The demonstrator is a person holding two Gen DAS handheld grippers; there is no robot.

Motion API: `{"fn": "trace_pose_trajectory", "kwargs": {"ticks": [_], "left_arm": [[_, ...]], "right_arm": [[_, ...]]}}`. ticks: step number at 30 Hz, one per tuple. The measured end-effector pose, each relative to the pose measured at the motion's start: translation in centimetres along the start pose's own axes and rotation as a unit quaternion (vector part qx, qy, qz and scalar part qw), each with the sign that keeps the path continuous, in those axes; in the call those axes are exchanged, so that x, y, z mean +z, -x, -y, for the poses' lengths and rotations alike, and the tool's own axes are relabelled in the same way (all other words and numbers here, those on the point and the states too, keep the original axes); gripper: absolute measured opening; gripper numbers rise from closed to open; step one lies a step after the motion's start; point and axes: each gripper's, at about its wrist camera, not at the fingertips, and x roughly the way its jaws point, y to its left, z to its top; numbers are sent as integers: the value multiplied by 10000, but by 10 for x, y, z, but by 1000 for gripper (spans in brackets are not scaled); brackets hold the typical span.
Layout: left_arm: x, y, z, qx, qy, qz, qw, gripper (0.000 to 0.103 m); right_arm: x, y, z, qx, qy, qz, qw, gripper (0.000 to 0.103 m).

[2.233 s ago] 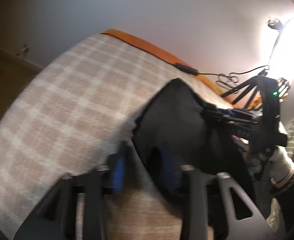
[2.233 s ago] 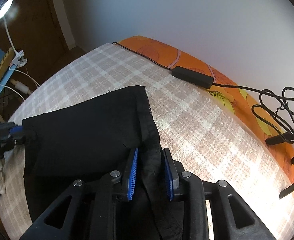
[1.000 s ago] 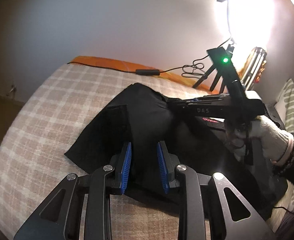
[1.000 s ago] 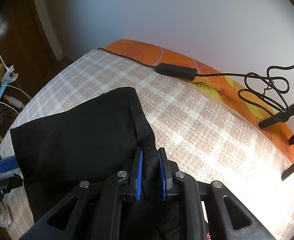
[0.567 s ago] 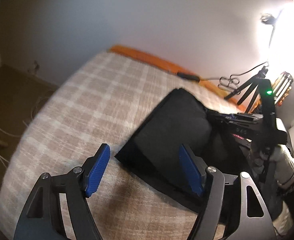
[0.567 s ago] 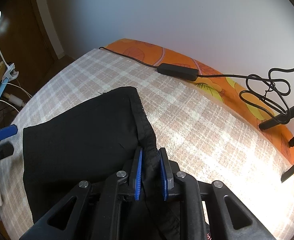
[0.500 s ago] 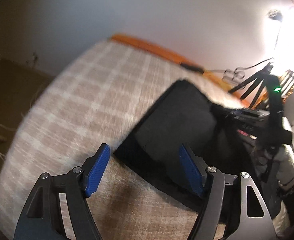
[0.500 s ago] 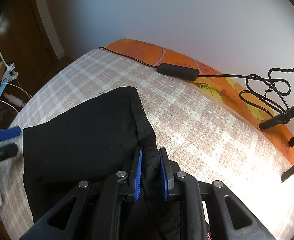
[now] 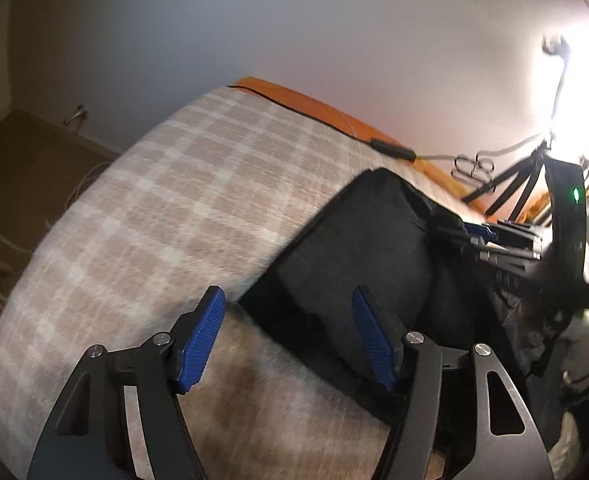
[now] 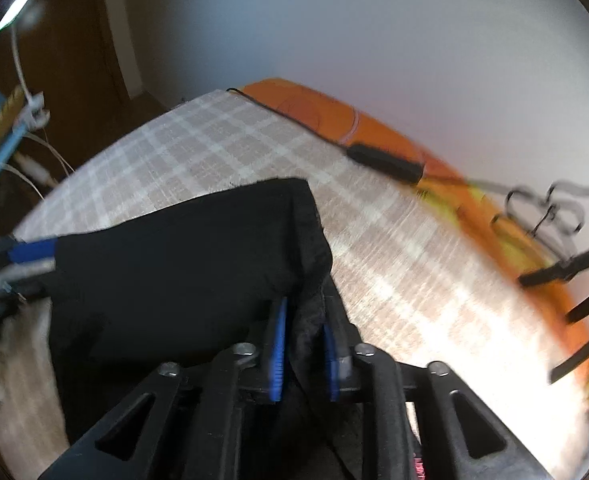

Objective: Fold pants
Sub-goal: 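Open the right tool and release the folded trouser edge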

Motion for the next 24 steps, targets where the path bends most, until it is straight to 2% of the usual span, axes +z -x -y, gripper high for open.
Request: {"fn": "trace_pose_trajectory", "kwargs": {"ticks": [3, 6, 8, 9, 12, 15, 17, 18, 20, 24], "left_arm": [[-2, 8, -11, -86, 83, -90, 9999, 64], [-6, 8, -16, -378, 310, -367, 9981, 64], [-6, 11, -18, -423, 386, -324, 9978, 64], [-6, 12, -18, -420, 380, -301, 9979, 64], [-6, 14, -19, -449, 457, -290, 9975, 64], [-7, 15, -19, -451, 473, -268, 9975, 64], [-6, 17, -20, -439, 478, -234, 9976, 64], [-6, 18, -21, -437, 493, -211, 9976, 64], [-5, 20, -24, -410, 540, -145, 9976, 64], [-1, 23, -33, -266, 568, -69, 9980, 64]], "right_arm": [[2, 9, -11, 87, 137, 79, 9998, 44], [2, 18, -16, 176, 6, 112, 9998, 50], [0, 26, -20, 309, -88, 177, 9993, 49], [-1, 32, -24, 178, -19, 228, 9996, 50], [-1, 37, -27, -336, 235, 226, 9989, 69], [2, 39, -7, -639, 5, 228, 9977, 69], [3, 40, 10, -644, -282, 211, 9973, 69], [3, 44, 17, -483, -422, 233, 9977, 67], [1, 49, 17, -29, -449, 232, 9987, 57], [-4, 53, -14, 673, -163, 179, 9974, 49]]}}
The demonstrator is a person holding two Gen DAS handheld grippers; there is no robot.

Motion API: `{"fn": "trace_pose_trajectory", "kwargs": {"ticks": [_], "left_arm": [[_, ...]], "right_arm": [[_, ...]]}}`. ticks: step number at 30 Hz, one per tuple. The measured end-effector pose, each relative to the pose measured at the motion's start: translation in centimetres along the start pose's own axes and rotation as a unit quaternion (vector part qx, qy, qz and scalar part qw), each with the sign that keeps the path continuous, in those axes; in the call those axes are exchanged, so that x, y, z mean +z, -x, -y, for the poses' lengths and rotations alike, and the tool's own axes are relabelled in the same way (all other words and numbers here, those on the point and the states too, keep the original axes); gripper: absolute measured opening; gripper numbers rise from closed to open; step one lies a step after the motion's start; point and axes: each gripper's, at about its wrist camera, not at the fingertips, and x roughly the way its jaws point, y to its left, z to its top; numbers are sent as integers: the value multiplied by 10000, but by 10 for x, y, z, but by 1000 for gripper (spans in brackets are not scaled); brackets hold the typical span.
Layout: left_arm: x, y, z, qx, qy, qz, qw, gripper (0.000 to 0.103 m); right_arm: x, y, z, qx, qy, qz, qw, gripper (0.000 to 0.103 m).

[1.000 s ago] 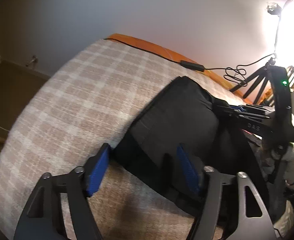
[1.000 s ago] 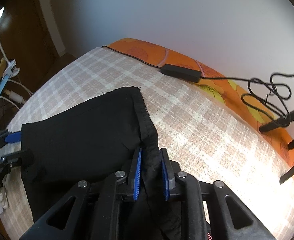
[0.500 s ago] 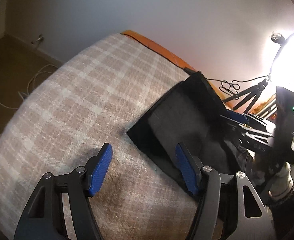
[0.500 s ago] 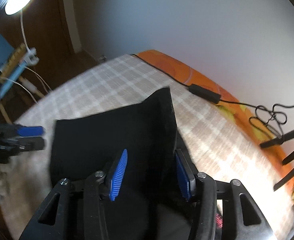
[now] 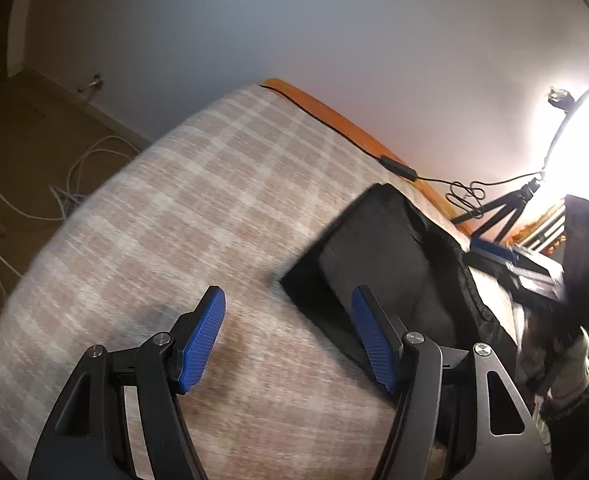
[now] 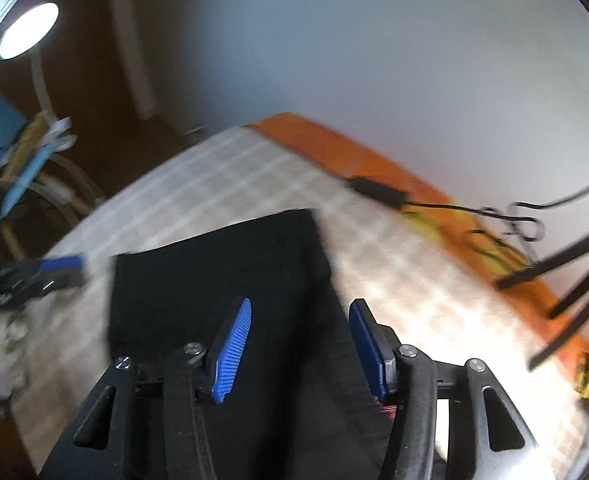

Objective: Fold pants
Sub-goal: 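Open the right tool and release the folded trouser edge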

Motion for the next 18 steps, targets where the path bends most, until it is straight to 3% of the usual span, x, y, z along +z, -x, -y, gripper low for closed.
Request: {"fn": "trace_pose_trajectory", "kwargs": {"ticks": [5, 9, 14, 17, 18], "left_arm": [[1, 4, -6, 306, -184, 6, 9994, 64], [1, 8, -6, 392, -337, -39, 9987, 64], [-1, 7, -3, 284, -433, -163, 9985, 64], [-3, 4, -1, 215, -451, -233, 9985, 64], [-4, 3, -1, 189, -426, -254, 9986, 64]], "right_arm": [[-11, -14, -54, 735, 485, -246, 9958, 46], [-23, -34, -88, 672, 947, -511, 9919, 45], [-26, -51, -98, 556, 1012, -684, 9910, 42], [-24, -54, -95, 584, 948, -684, 9914, 31], [-24, -54, -94, 644, 904, -686, 9915, 14]]}}
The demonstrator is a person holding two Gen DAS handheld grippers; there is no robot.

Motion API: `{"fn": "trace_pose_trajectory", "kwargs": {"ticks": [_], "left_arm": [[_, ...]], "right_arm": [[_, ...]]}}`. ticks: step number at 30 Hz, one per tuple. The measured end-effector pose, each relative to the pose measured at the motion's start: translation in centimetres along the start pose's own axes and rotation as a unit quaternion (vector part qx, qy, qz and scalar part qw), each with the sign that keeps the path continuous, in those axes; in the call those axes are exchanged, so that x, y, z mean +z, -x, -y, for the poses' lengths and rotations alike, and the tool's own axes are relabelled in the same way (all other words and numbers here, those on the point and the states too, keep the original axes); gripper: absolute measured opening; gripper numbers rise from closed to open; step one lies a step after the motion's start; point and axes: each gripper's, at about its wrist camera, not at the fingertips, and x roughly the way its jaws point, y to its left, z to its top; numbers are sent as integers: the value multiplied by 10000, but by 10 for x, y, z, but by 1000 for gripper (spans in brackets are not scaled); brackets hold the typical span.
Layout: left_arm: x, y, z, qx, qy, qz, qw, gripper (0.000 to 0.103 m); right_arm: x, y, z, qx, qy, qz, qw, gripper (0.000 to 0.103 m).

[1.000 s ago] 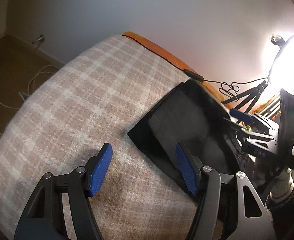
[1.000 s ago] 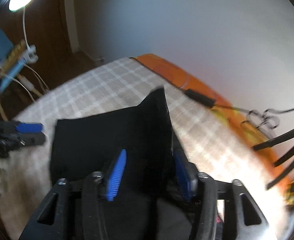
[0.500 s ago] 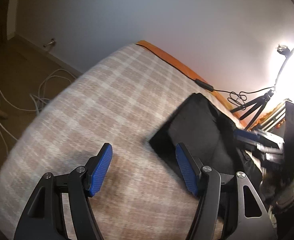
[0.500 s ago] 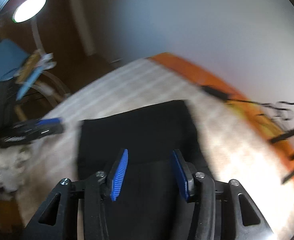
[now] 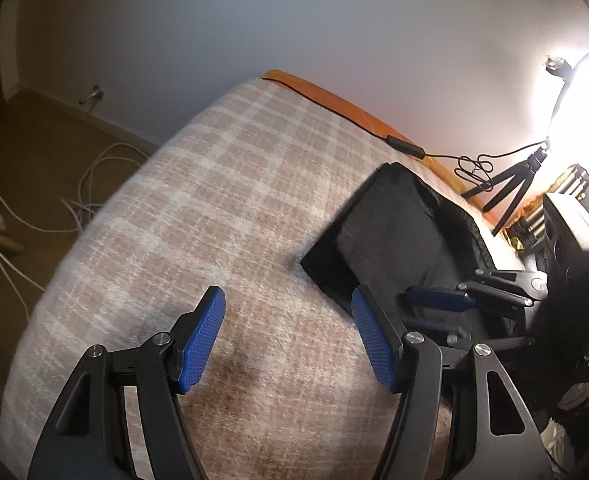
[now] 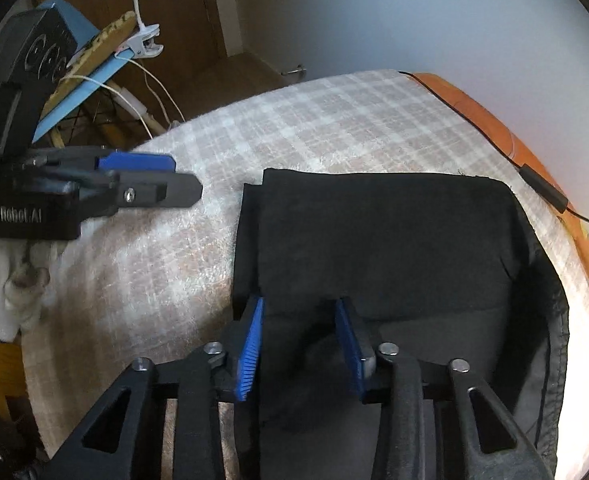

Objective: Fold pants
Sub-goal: 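Open the right tool and release the folded trouser edge, then grasp the trouser waistband with the left tool while the right tool grasps the hem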

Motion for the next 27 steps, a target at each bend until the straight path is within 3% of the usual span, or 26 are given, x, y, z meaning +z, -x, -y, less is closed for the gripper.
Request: {"fn": "trace_pose_trajectory", "kwargs": {"ticks": [1, 5, 7, 12, 14, 16, 21, 27], "left_arm": [[-1, -1, 0, -67, 50, -26, 10000, 64], [-3, -4, 1, -133, 90, -68, 9998, 64], [-3, -3, -1, -180, 140, -38, 9997, 64], [-2, -4, -3, -213, 252, -66, 9994, 64], [-1, -7, -4, -325, 336, -130, 9988, 64], [0, -12, -1, -446, 387, -185, 9981, 64], [2, -24, 16, -487, 223, -234, 9983, 64], [7, -35, 24, -580, 329, -78, 9977, 64]], "right_arm": [[0, 1, 2, 60, -56, -5, 10000, 4], [3, 1, 0, 97, -96, 36, 9999, 1], [4, 2, 0, 401, -245, 87, 9989, 0], [7, -5, -3, 451, -247, -10, 9987, 0], [9, -6, 0, 588, -328, -41, 9977, 5], [9, 0, 4, 702, -490, 6, 9963, 45], [-5, 31, 30, 744, -903, 253, 9928, 43], [-21, 25, 69, 552, -1466, -58, 9876, 43]]}}
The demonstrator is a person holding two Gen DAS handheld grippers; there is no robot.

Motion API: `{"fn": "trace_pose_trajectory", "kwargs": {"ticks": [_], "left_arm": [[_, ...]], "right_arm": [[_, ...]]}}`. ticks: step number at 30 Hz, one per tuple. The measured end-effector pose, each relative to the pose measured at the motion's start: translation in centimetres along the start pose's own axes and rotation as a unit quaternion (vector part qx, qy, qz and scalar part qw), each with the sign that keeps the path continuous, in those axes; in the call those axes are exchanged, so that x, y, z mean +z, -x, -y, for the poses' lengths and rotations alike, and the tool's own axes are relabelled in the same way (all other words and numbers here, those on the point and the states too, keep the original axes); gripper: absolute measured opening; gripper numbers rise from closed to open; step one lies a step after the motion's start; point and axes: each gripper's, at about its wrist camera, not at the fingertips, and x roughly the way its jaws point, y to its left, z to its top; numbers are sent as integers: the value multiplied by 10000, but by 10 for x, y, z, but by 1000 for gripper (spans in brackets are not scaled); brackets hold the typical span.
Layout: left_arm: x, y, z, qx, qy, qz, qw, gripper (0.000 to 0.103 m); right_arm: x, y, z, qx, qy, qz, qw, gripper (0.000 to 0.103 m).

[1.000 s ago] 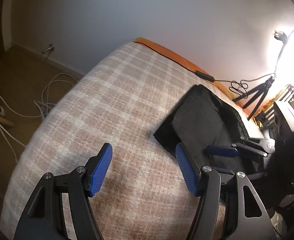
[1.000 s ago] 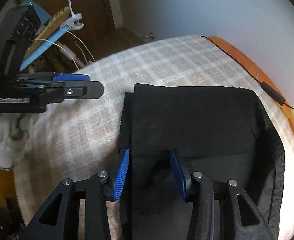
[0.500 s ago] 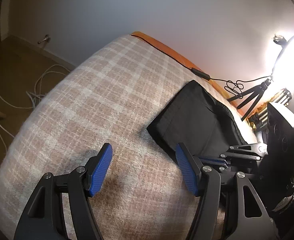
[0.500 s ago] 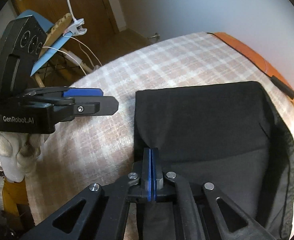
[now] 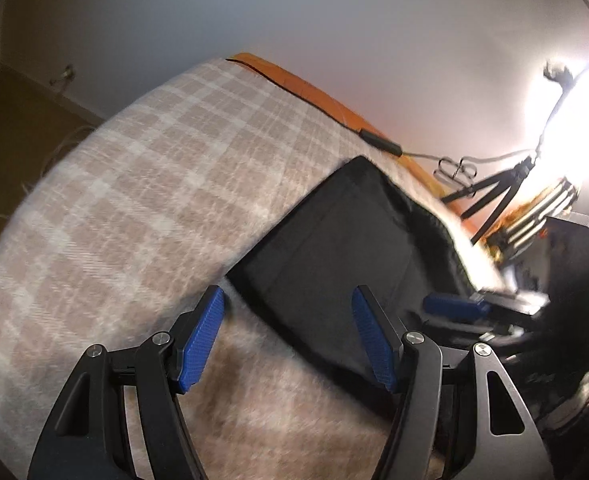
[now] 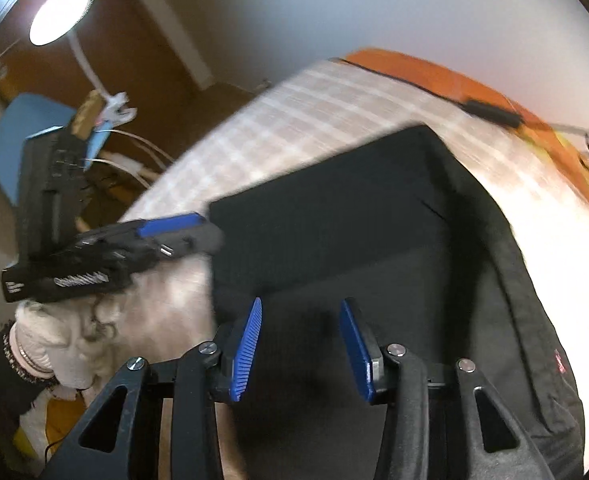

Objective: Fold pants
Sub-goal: 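Grasp the trouser waistband with the left tool while the right tool grasps the hem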

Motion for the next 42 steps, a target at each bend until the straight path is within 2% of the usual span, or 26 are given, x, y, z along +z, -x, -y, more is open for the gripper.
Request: {"fn": "trace_pose_trajectory", "kwargs": {"ticks": [3, 4, 5, 6, 8, 11, 15, 18, 19, 22, 26, 29, 32, 33, 35, 37, 42], "left_arm": [[3, -4, 3, -89, 70, 77, 9999, 64], [3, -7, 6, -58, 35, 108, 9999, 58], [3, -9, 8, -71, 27, 98, 9999, 46], [3, -12, 9, -105, 46, 77, 9999, 40], [4, -18, 11, -125, 111, 50, 9998, 15], [5, -23, 16, -68, 83, 158, 9998, 8], [1, -18, 30, -28, -300, 366, 9989, 7], [-3, -14, 47, 56, -779, 484, 9958, 6], [-6, -14, 55, 83, -968, 514, 9939, 6], [-11, -15, 73, 133, -1422, 543, 9883, 6], [-23, -15, 93, 176, -1980, 549, 9785, 6], [-32, -14, 105, 225, -2355, 568, 9699, 6], [-38, -12, 111, 200, -2550, 532, 9653, 6], [-40, -12, 113, 187, -2590, 524, 9643, 6], [-43, -12, 116, 137, -2668, 482, 9625, 6], [-45, -12, 120, 113, -2732, 447, 9609, 6], [-48, -11, 125, 4, -2680, 349, 9628, 6]], "right_arm": [[-5, -5, 6, 31, -68, 8, 10000, 42], [-5, -6, 7, 43, -82, 30, 10000, 42], [-5, -6, 7, 62, -97, 54, 9999, 42], [-6, -7, 7, 83, -116, 82, 9999, 42], [-6, -8, 7, 105, -114, 126, 9998, 42], [-6, -8, 10, 189, -146, 122, 9996, 42], [-1, -1, 28, 472, -596, 117, 9970, 42], [9, 12, 41, 438, -856, 318, 9949, 51], [15, 16, 45, 471, -979, 385, 9933, 55], [33, 24, 51, 672, -1177, 541, 9893, 56], [60, 23, 50, 746, -1289, 565, 9872, 62], [73, 16, 47, 650, -1325, 486, 9879, 62], [80, 7, 49, 310, -1319, 330, 9902, 62], [81, 3, 51, 172, -1343, 287, 9904, 61], [80, -2, 57, 49, -1456, 234, 9891, 52], [75, -4, 65, -30, -1608, 220, 9867, 30], [57, 9, 74, -244, -1668, 406, 9848, 9]]}}
